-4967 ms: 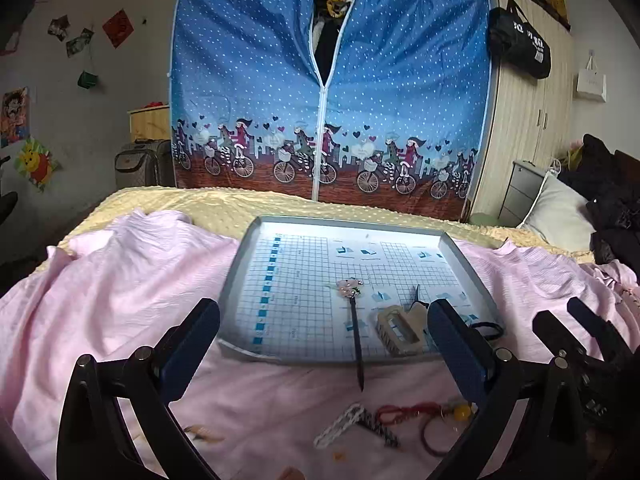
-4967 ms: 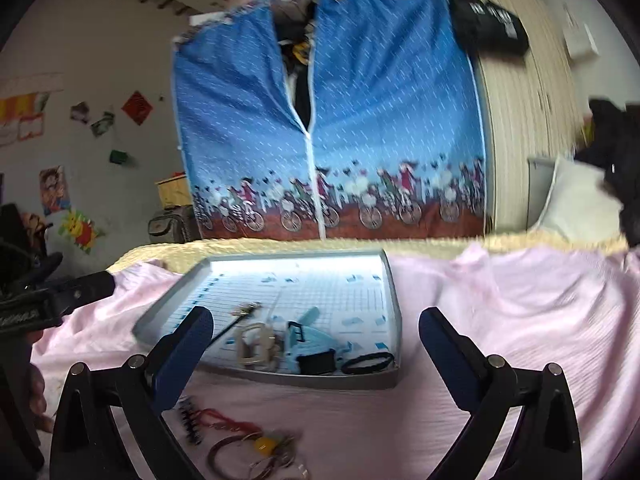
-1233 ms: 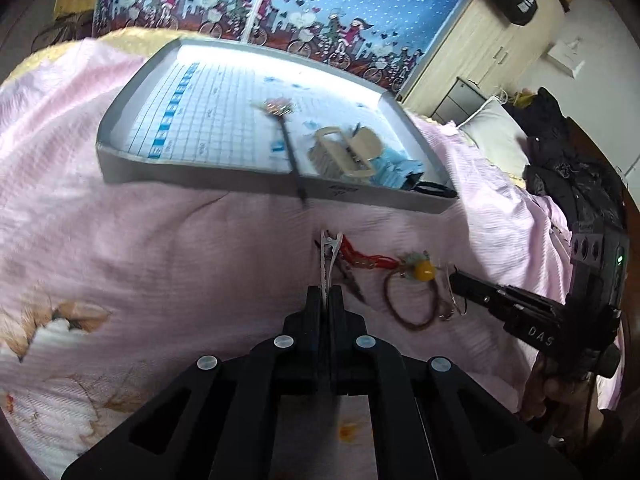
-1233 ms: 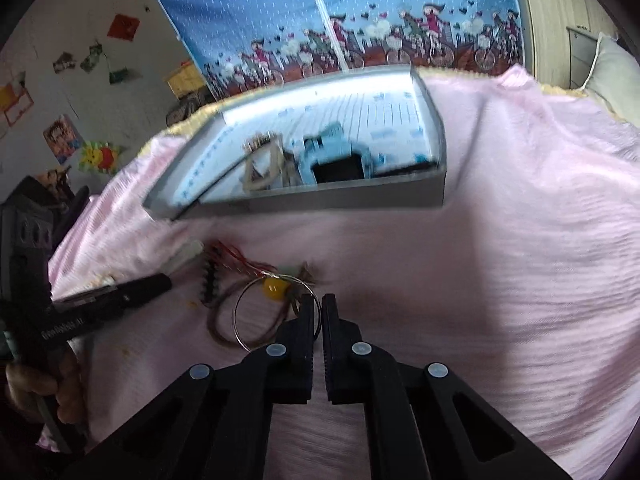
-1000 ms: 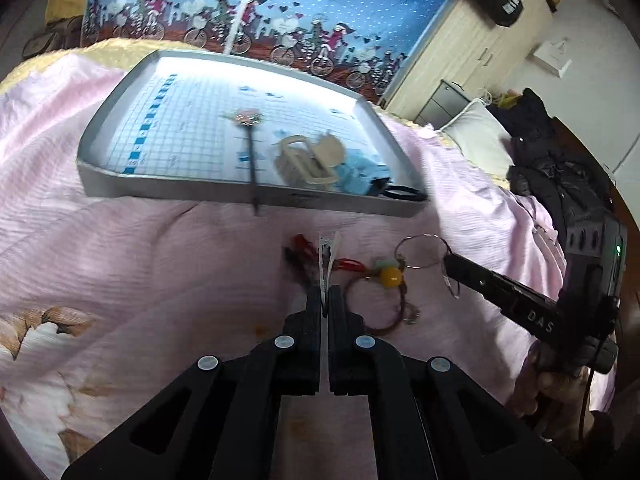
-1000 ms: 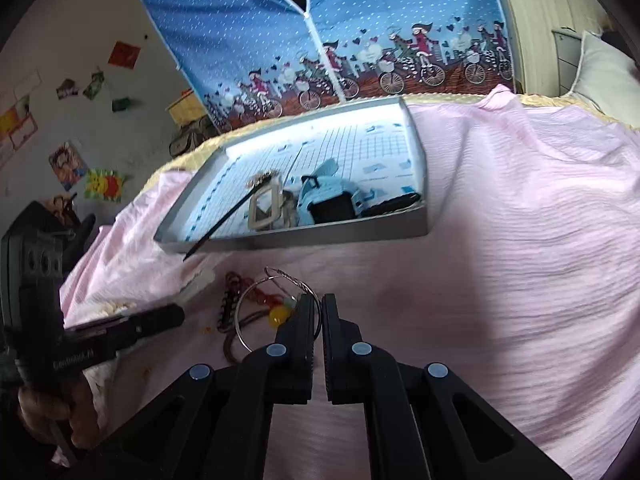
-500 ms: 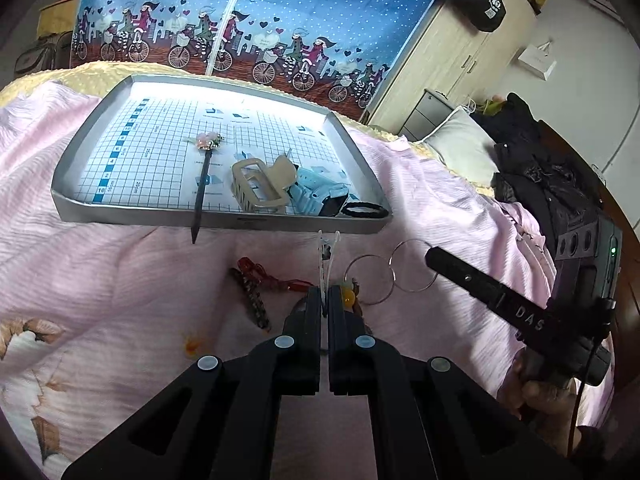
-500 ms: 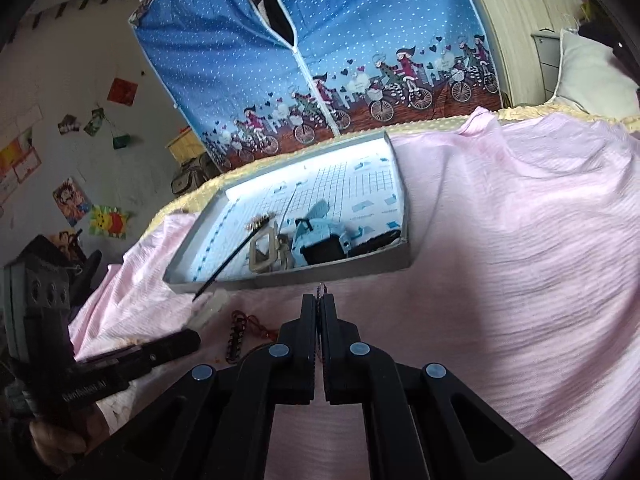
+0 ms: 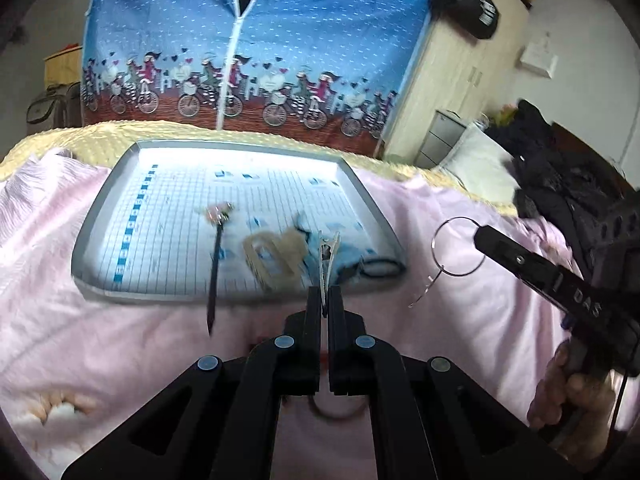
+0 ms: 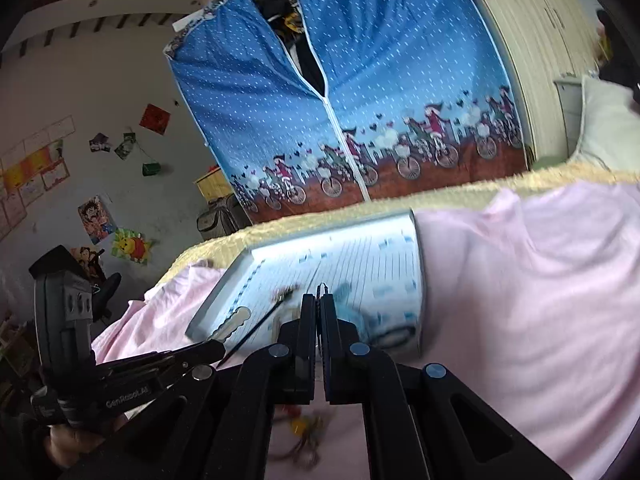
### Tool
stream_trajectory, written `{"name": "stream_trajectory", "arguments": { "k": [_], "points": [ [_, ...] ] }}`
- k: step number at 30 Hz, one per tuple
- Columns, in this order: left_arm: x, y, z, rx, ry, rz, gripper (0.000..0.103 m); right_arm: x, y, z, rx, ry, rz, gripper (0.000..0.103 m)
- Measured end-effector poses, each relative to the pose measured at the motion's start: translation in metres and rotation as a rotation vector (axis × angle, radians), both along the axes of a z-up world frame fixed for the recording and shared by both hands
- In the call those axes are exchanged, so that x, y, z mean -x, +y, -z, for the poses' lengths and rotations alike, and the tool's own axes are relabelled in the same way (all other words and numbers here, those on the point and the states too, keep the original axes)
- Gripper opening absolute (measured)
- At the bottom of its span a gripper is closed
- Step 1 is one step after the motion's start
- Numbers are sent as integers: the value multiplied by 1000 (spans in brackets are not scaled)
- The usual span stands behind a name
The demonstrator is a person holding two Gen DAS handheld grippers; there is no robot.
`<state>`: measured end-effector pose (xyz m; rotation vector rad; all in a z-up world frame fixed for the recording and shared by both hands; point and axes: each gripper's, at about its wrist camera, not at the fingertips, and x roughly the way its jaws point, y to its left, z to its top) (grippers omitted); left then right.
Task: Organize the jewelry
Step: 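Carry the barrette over the tray with the left tool while the right tool carries the key ring, then open the left tool over the tray while the right tool releases the key ring there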
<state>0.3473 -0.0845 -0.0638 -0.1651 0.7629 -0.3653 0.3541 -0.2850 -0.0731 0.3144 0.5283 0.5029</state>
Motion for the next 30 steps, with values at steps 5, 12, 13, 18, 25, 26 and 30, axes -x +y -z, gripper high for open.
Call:
{"name": "stream_trajectory", "arguments": {
  "k": [5,12,13,18,25,26,30],
  "points": [
    [-40,6,8,1,16,-58,1,-34,4,8,13,-22,26,3],
    [-72,19,30,-43,56,-100,1,-60,17,40,73,44,20,3],
    [-74,22,34,-42,64,-104,1,-61,20,44,97,54,16,3],
    [-76,33,46,-22,99,-129,1,-60,31,52,134,82,-9,4],
    [-78,30,52,-7,164,-87,5,-63,38,55,202,123,7,20],
    [-78,30,52,-1,170,-86,13,-63,36,54,201,124,12,28],
    [-66,39,42,48,116,-97,54,-63,29,51,209,130,51,47]
  ]
}}
